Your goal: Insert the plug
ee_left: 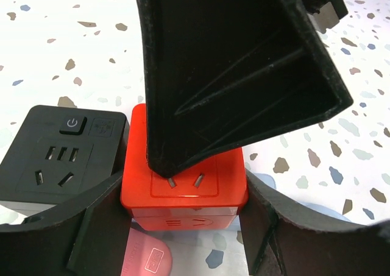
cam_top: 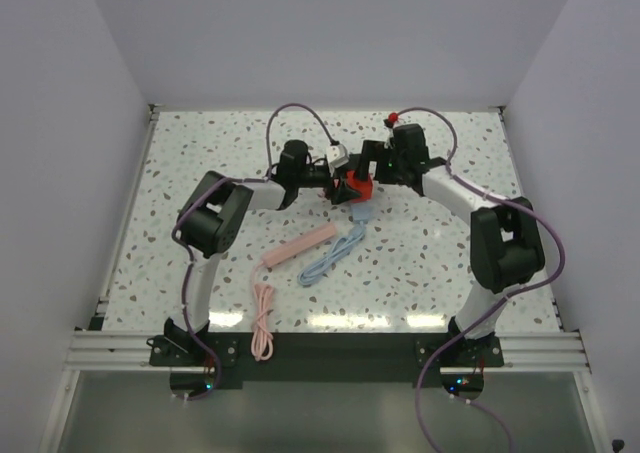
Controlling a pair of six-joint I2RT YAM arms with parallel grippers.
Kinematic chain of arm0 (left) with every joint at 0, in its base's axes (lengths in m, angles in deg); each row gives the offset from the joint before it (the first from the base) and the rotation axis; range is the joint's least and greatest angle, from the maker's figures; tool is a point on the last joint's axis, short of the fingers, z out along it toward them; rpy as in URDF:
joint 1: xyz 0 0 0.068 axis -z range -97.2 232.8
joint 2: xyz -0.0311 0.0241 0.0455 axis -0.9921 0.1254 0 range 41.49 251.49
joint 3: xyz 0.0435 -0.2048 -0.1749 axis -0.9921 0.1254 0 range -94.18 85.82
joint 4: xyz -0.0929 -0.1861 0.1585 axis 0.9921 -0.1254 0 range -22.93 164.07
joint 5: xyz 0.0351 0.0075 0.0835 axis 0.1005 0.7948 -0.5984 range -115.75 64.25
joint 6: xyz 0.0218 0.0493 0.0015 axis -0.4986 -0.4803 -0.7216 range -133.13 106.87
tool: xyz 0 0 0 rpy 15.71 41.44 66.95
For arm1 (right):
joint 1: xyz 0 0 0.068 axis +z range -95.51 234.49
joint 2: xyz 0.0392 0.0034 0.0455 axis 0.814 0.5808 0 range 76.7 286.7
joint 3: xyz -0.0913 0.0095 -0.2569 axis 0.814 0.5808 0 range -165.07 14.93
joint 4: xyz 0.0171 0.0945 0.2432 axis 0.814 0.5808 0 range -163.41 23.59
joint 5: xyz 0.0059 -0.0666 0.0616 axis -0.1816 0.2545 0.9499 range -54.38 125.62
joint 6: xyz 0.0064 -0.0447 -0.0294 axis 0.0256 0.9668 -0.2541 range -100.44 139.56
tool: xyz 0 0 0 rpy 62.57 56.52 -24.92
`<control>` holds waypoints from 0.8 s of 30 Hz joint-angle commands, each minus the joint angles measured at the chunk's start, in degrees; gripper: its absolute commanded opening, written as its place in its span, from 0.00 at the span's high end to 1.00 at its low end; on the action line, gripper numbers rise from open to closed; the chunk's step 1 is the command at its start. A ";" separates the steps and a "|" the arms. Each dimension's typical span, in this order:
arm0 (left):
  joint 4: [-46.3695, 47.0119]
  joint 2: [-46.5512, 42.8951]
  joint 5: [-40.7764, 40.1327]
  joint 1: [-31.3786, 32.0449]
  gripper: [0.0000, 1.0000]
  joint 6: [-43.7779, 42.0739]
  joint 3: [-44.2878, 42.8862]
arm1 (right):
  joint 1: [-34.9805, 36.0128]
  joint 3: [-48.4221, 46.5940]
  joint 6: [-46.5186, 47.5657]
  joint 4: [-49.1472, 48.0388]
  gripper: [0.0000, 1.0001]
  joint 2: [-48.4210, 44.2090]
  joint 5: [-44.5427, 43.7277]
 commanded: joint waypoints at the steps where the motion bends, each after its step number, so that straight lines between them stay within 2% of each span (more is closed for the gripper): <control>1: -3.09 -1.16 -6.82 -0.39 0.86 -1.90 -1.07 | -0.29 2.80 3.22 5.95 0.10 -1.27 -7.57; 2: -3.18 -1.25 -7.26 -0.47 0.79 -1.73 -1.07 | -0.20 3.41 3.39 6.12 0.10 -1.27 -7.57; 4: -3.18 -1.43 -7.35 -0.39 0.73 -1.20 -0.72 | -0.20 3.94 3.39 6.39 0.10 -1.36 -8.36; 5: -2.75 -1.60 -7.35 -0.39 0.63 -0.85 -0.55 | -0.20 4.47 3.31 6.39 0.10 -1.19 -8.62; 7: -1.78 -2.39 -6.82 -0.39 0.53 0.20 0.85 | -0.20 4.73 3.48 6.65 0.10 -1.10 -9.24; 8: -0.12 -2.74 -6.65 -0.39 0.45 0.64 1.47 | -0.20 4.91 3.57 6.65 0.10 -1.10 -9.16; 10: 1.12 -3.97 -6.47 -0.39 0.39 1.88 3.05 | -0.03 5.09 3.57 6.57 0.10 -1.01 -9.07; 14: 2.00 -5.64 -6.64 -0.47 0.18 3.02 4.37 | 0.24 5.17 3.57 6.92 0.10 -0.75 -9.50; 20: 4.90 -8.02 -5.51 -1.09 0.09 5.66 7.28 | 0.59 5.61 3.66 6.83 0.10 -0.31 -10.03; 24: 6.48 -9.33 -4.97 -1.70 0.07 8.63 8.59 | 0.94 5.88 3.66 6.74 0.10 -0.31 -10.38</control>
